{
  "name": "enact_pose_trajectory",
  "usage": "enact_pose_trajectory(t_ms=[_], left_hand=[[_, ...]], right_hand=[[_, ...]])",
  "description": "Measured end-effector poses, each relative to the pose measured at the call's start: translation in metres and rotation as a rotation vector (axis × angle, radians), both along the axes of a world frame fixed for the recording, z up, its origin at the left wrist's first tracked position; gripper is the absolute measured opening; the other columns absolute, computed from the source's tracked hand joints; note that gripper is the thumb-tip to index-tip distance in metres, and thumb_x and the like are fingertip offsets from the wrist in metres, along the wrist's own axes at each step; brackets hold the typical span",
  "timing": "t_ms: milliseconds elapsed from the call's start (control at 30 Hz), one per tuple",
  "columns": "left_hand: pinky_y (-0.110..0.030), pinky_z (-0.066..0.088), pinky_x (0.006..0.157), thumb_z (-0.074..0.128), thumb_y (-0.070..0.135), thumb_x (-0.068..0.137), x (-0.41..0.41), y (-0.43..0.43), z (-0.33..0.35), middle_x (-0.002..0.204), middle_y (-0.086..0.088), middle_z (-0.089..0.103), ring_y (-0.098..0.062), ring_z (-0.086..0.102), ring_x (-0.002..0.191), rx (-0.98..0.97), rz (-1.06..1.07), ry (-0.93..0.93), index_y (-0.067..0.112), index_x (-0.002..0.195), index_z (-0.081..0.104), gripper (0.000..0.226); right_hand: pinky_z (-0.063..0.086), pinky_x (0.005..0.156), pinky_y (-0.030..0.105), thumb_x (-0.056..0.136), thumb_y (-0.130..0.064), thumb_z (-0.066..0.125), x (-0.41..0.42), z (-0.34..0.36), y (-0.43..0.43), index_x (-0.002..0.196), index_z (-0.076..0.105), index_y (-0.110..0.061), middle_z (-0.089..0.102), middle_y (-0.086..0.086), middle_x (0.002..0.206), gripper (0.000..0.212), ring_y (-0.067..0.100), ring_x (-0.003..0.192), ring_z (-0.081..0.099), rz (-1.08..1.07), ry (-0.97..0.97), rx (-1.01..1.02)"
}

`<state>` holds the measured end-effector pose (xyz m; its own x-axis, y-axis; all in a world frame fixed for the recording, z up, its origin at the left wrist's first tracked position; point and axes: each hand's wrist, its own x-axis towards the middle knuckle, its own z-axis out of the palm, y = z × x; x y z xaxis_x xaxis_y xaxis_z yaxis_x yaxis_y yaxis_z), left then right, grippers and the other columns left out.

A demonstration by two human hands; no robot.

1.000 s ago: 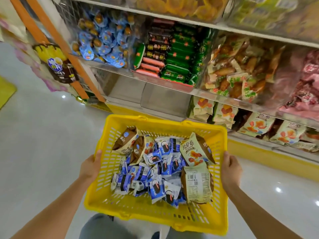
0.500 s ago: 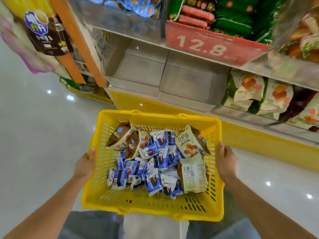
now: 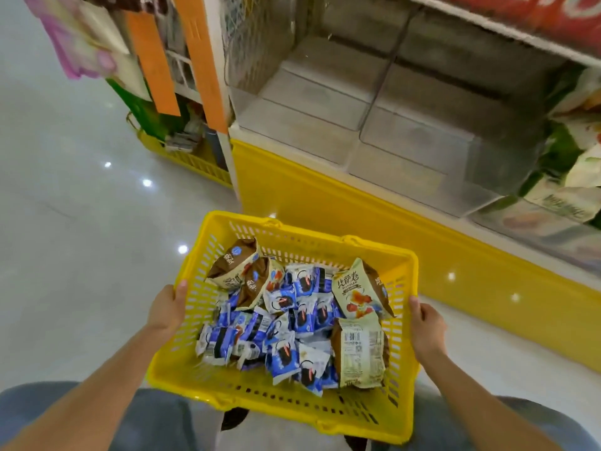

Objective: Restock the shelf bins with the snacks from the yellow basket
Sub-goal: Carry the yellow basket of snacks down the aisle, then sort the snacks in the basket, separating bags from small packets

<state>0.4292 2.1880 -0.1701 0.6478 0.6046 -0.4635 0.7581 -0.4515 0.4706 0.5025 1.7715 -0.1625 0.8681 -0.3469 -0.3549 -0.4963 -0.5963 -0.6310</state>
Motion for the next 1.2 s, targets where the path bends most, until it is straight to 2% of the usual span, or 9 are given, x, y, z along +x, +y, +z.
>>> enact_pose_trajectory(t_ms=[400, 600, 733, 833, 900, 1000, 1033, 1100, 1200], left_hand=[[-0.037, 0.038, 0.075, 0.032, 0.034, 0.099, -0.018, 0.006, -0.066, 0.095, -0.026, 0.061, -0.039, 0.057, 0.092, 0.069, -0.097, -0.096, -0.006, 0.100, 0.054, 0.046], [-0.038, 0.038, 0.079, 0.030, 0.032, 0.100, -0.011, 0.004, -0.070, 0.105, -0.031, 0.058, -0.041, 0.055, 0.100, 0.078, -0.054, -0.035, -0.009, 0.107, 0.050, 0.047], [-0.043, 0.039, 0.083, 0.044, 0.016, 0.097, -0.004, -0.002, -0.054, 0.115, -0.035, 0.050, -0.045, 0.050, 0.105, 0.103, -0.051, -0.025, -0.016, 0.115, 0.042, 0.036], [-0.046, 0.040, 0.091, 0.053, 0.008, 0.090, -0.006, -0.016, -0.038, 0.119, -0.027, 0.049, -0.040, 0.048, 0.110, 0.333, -0.218, -0.223, -0.007, 0.121, 0.047, 0.035], [-0.037, 0.047, 0.084, 0.052, 0.008, 0.090, -0.010, -0.039, -0.032, 0.115, -0.015, 0.054, -0.026, 0.055, 0.099, 0.251, -0.348, -0.370, 0.006, 0.116, 0.053, 0.026], [-0.017, 0.042, 0.065, 0.050, 0.019, 0.094, -0.019, -0.082, -0.046, 0.110, -0.002, 0.057, -0.002, 0.051, 0.075, 0.028, -0.526, -0.248, 0.026, 0.100, 0.050, 0.009], [-0.018, 0.043, 0.070, 0.049, 0.023, 0.095, -0.022, -0.097, -0.056, 0.116, -0.003, 0.055, -0.003, 0.051, 0.079, -0.073, -0.558, -0.171, 0.024, 0.105, 0.050, 0.010], [-0.026, 0.041, 0.090, 0.048, 0.030, 0.095, -0.030, -0.126, -0.076, 0.134, -0.007, 0.045, -0.014, 0.052, 0.106, -0.311, -0.551, 0.012, 0.015, 0.127, 0.043, 0.035], [-0.034, 0.028, 0.109, 0.054, 0.042, 0.090, -0.037, -0.156, -0.098, 0.151, -0.011, 0.023, -0.024, 0.031, 0.135, -0.461, -0.528, 0.222, 0.010, 0.144, 0.021, 0.071]], right_hand=[[0.034, 0.064, 0.033, 0.101, -0.036, 0.030, 0.015, -0.067, 0.000, 0.083, 0.056, -0.002, 0.063, 0.025, 0.090, 0.047, 0.034, 0.082, 0.057, 0.177, 0.057, -0.170], [0.036, 0.065, 0.036, 0.102, -0.031, 0.030, 0.020, -0.063, 0.001, 0.084, 0.054, 0.001, 0.062, 0.031, 0.097, 0.045, 0.039, 0.089, 0.058, 0.254, 0.122, -0.186], [0.040, 0.089, 0.041, 0.101, -0.030, 0.037, 0.016, -0.044, 0.016, 0.112, 0.052, 0.010, 0.053, 0.031, 0.121, 0.044, 0.041, 0.112, 0.051, 0.302, 0.220, -0.251], [0.027, 0.108, 0.036, 0.098, -0.025, 0.044, -0.004, -0.036, 0.031, 0.141, 0.025, 0.002, 0.033, 0.019, 0.142, 0.054, 0.031, 0.132, 0.031, 0.469, 0.001, -0.445], [0.031, 0.107, 0.030, 0.096, -0.019, 0.048, -0.022, -0.039, 0.039, 0.143, 0.026, -0.009, 0.033, 0.009, 0.144, 0.053, 0.023, 0.132, 0.034, 0.643, -0.148, -0.308], [0.025, 0.111, 0.025, 0.095, -0.023, 0.050, -0.044, -0.057, 0.048, 0.144, 0.024, -0.016, 0.028, 0.003, 0.149, 0.056, 0.017, 0.138, 0.029, 0.849, -0.100, -0.304], [0.018, 0.115, 0.027, 0.095, -0.026, 0.050, -0.048, -0.064, 0.049, 0.147, 0.021, -0.016, 0.023, 0.003, 0.153, 0.060, 0.017, 0.142, 0.021, 0.879, -0.065, -0.328], [0.004, 0.118, 0.030, 0.096, -0.034, 0.047, -0.050, -0.075, 0.049, 0.150, 0.009, -0.016, 0.009, 0.003, 0.158, 0.068, 0.018, 0.146, 0.004, 0.907, 0.040, -0.367], [-0.003, 0.116, 0.032, 0.095, -0.045, 0.043, -0.043, -0.083, 0.046, 0.150, -0.001, -0.016, 0.000, 0.003, 0.159, 0.076, 0.020, 0.146, -0.005, 0.944, 0.156, -0.429]])
